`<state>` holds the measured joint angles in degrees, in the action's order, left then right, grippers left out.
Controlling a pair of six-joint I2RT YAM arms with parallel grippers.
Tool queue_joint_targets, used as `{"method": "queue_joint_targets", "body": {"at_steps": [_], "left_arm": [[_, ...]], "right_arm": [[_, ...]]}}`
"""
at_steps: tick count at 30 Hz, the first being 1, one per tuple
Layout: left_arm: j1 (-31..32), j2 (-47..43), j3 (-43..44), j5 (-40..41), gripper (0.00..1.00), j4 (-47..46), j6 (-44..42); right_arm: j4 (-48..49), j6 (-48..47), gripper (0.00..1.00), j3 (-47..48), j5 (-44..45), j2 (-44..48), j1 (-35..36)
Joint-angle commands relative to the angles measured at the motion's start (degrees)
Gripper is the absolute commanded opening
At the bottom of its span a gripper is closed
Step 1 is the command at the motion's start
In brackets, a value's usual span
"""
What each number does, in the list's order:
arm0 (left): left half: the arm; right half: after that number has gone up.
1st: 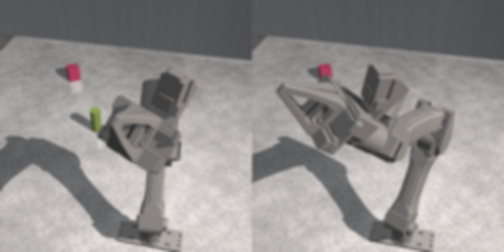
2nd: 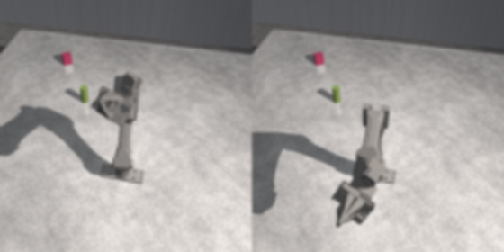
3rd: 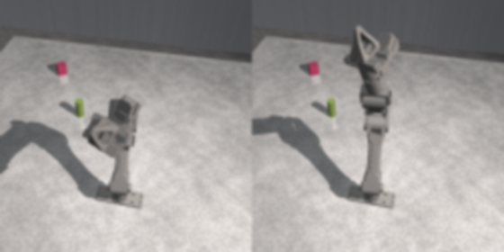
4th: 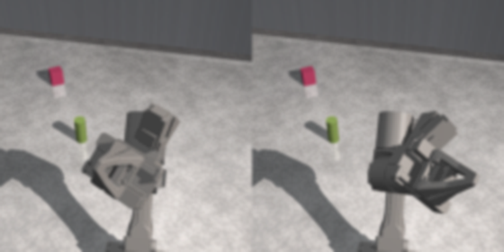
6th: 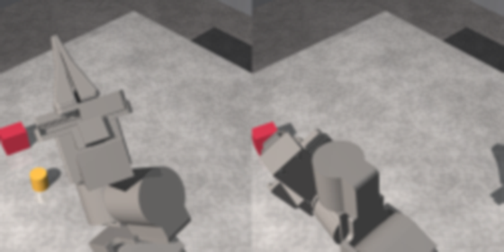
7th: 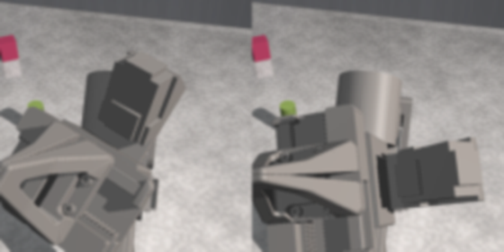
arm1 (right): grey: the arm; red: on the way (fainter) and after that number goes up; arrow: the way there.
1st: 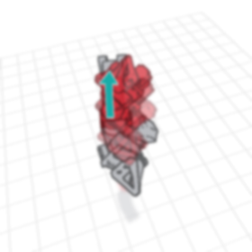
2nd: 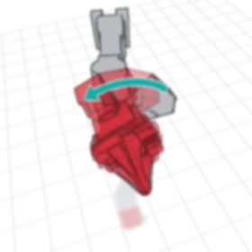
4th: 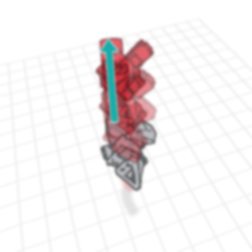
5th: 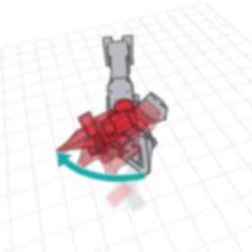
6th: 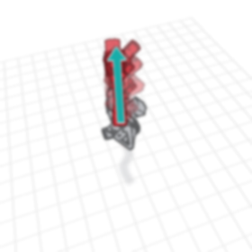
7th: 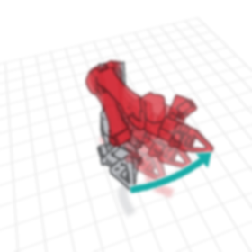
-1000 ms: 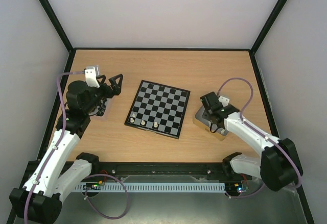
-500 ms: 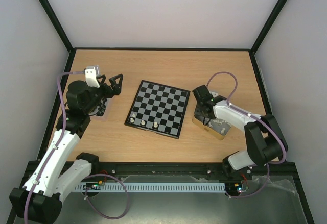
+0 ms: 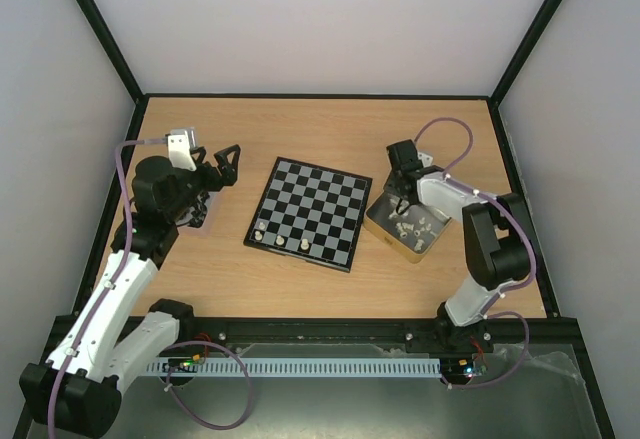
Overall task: Set up the chess pieces on the board
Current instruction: Move the storage box to the center of the board, then adjust the storage box at the center of the board.
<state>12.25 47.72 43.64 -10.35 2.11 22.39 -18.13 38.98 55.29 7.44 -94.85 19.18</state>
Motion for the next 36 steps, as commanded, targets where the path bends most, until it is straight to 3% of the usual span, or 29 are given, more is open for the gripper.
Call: {"method": "queue_joint_targets", "body": {"at_steps": [1,14,25,31,36], "left_arm": [[0.1,0.1,-0.1,0.9,0.99,-0.3,-1.0],[0.0,-0.1,-0.1,0.3,0.99,-0.4,-0.9],[0.1,-0.1,-0.1,-1.0,0.99,-0.8,-0.5],[0.1,0.0,-0.1,-1.6,0.99,-0.9,-0.3],[0.1,-0.2,-0.2,-1.5,0.99,-1.0,-0.2]], "right_arm": [[4.1,0.7,0.47,2.9,3.2,-2.5,-3.8],[1.1,0.7,0.48,-1.0,9.2,0.3,-10.7],[-4.5,-6.5,0.62,-8.1,-17.9,14.7,-9.1],[-9.4,-5.7,0.7,-11.6,-19.7,20.6,-3.0],[-9.8,-5.7,0.66,-13.5,-18.9,20.6,-1.7]]}}
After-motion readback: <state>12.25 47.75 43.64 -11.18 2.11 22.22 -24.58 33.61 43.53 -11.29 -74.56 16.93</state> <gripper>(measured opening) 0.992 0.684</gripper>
